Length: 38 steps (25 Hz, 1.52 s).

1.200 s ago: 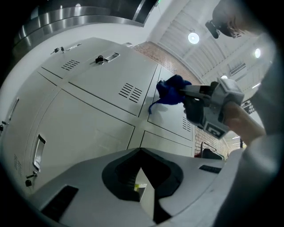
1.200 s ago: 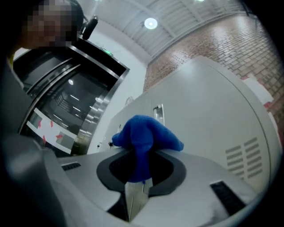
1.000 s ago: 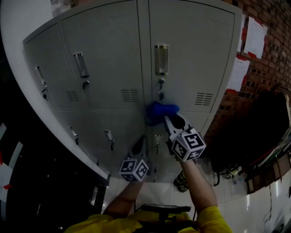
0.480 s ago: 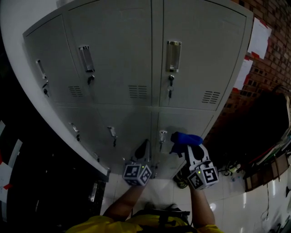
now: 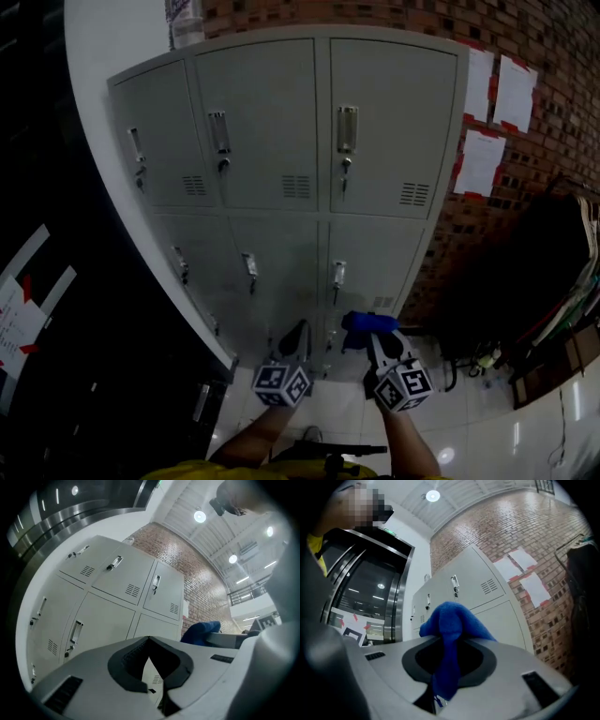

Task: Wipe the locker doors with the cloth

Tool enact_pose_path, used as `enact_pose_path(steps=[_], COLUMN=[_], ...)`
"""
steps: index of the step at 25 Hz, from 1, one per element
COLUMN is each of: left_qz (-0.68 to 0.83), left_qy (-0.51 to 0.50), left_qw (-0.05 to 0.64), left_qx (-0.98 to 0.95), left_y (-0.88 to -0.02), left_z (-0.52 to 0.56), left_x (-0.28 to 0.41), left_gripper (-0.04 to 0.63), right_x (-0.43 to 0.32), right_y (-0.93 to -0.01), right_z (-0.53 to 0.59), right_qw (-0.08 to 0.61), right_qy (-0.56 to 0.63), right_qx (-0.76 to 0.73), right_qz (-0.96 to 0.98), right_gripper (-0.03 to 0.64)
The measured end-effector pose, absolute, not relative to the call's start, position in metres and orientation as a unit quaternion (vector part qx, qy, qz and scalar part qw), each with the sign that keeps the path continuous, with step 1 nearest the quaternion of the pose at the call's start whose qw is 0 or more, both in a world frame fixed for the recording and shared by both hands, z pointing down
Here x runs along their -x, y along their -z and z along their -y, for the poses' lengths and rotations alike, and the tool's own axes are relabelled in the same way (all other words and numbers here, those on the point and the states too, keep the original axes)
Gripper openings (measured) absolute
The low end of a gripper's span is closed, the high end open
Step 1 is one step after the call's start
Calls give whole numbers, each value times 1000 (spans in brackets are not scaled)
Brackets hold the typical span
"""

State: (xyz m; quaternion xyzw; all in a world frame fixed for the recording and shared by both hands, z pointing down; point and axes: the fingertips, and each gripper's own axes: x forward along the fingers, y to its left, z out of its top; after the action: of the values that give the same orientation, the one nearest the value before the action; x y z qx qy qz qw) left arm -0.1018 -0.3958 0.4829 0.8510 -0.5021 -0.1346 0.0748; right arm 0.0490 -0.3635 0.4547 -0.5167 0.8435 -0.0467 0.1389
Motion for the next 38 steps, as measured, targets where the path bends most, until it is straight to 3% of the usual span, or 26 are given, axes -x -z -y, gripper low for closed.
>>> enact_pose_path(steps=[5, 9, 16, 27, 38], left_qz=[498, 501, 484, 462, 463], left_qy=[141, 128, 128, 136, 134], left_qw=[63, 96, 101, 75, 97], left_qx=[-853, -850, -860, -873, -871], left_y=[-499, -520, -502, -468, -481], left_z=[292, 180, 59, -25, -68], left_x=[76, 67, 60, 90, 146], left_gripper=[-8, -8, -8, -8, -8], right_x=[-91, -111, -118, -78, -35], right_y=[-483, -517, -499, -473, -482], right_z=[240, 126, -2, -82, -125], right_qw=[144, 122, 127, 157, 160], right_qy=[52, 89, 91, 83, 107], right_qx=[542, 554, 558, 555, 562], right_qz=[-826, -819, -815, -813, -804], right_gripper=[72, 72, 69, 69, 69])
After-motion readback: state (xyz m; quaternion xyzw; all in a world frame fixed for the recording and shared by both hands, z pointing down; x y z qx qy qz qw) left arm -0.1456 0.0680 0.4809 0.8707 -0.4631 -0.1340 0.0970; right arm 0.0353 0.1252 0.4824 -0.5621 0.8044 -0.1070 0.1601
